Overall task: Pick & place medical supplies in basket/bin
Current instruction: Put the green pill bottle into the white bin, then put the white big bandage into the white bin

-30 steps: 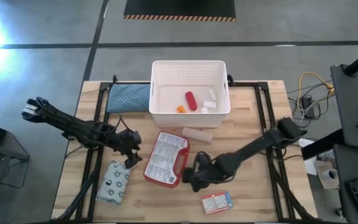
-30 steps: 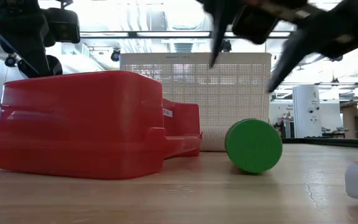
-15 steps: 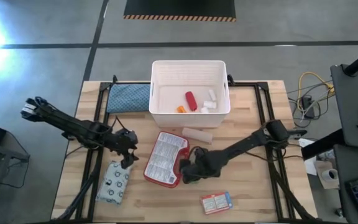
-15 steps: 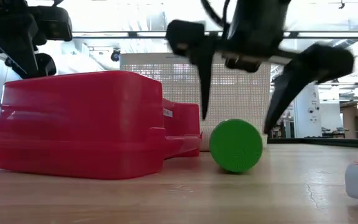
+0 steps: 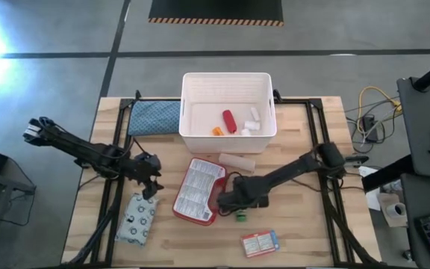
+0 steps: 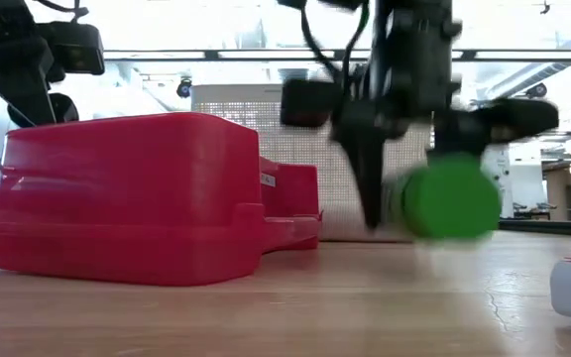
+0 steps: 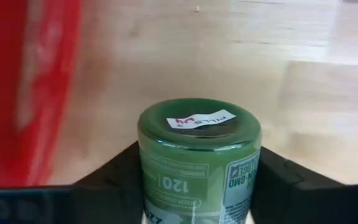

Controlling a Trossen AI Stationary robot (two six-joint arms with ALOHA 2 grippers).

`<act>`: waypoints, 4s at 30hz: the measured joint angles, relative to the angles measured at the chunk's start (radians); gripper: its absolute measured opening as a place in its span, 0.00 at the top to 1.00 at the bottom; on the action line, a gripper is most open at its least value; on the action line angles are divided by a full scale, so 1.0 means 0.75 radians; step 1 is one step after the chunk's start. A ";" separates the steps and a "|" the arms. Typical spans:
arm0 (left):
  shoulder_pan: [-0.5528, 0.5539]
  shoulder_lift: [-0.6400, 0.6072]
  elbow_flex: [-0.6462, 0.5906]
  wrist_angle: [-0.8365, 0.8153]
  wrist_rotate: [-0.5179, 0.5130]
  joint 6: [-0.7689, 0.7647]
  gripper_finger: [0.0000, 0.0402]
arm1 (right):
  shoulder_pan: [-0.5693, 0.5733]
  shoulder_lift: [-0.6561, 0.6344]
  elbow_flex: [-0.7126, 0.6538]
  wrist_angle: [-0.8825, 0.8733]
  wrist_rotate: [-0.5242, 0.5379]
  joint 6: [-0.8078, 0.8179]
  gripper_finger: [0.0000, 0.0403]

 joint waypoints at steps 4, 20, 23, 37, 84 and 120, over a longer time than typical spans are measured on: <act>0.001 -0.028 -0.013 0.008 -0.031 0.000 0.33 | -0.001 -0.149 0.000 -0.065 0.108 0.000 0.59; 0.002 -0.031 -0.015 0.025 -0.071 -0.002 0.33 | -0.431 -0.806 0.082 0.101 1.350 -0.919 0.17; 0.002 -0.031 -0.015 0.026 -0.071 -0.029 0.33 | -0.530 -0.794 0.079 0.203 1.148 -1.106 0.10; 0.002 -0.031 -0.015 0.026 -0.070 -0.085 0.33 | -0.070 -0.639 0.080 -0.338 0.639 -1.186 0.08; 0.002 -0.024 -0.018 0.026 -0.082 -0.295 0.33 | -0.303 -0.450 -0.845 0.695 0.428 -1.536 0.19; -0.001 -0.011 -0.018 0.026 -0.083 -0.240 0.33 | -0.038 -0.464 0.398 -0.435 1.195 -0.945 0.97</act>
